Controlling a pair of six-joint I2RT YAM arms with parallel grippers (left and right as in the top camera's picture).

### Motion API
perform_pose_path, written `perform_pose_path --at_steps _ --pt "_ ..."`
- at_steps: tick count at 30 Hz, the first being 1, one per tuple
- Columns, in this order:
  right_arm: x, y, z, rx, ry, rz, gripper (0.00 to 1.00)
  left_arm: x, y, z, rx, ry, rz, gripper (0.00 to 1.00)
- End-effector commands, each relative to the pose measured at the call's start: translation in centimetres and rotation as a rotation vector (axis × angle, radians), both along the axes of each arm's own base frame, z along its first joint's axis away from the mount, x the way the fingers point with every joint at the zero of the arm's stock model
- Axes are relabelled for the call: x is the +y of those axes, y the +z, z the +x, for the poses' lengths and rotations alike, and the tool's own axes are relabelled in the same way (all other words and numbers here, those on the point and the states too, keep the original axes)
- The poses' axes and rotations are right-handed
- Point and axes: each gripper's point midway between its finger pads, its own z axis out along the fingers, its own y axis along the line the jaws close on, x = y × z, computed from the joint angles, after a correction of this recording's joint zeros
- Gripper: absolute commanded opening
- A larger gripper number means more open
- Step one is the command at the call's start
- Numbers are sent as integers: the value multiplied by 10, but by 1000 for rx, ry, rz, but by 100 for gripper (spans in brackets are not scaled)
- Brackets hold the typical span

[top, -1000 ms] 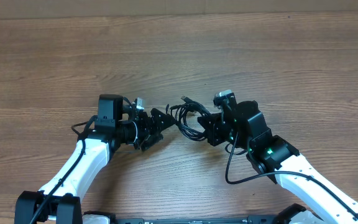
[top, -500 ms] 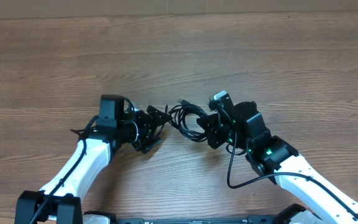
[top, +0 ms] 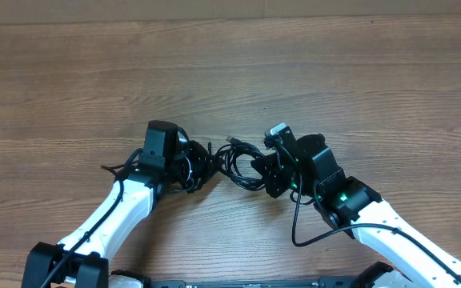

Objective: Untangle cables

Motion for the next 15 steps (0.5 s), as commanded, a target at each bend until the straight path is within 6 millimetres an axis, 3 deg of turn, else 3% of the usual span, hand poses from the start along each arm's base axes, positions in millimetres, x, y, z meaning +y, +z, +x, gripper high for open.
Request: perform_pose_path --at_steps 1,9,15 --pt "1 -2 -5 51 -22 25 4 0 7 2 -27 -1 1 4" --pt "-3 -11 -11 338 -277 172 4 -7 19 0 -151 -123 3 4" --pt "-10 -19 -11 439 -407 207 4 -3 59 8 -363 -147 35 4"
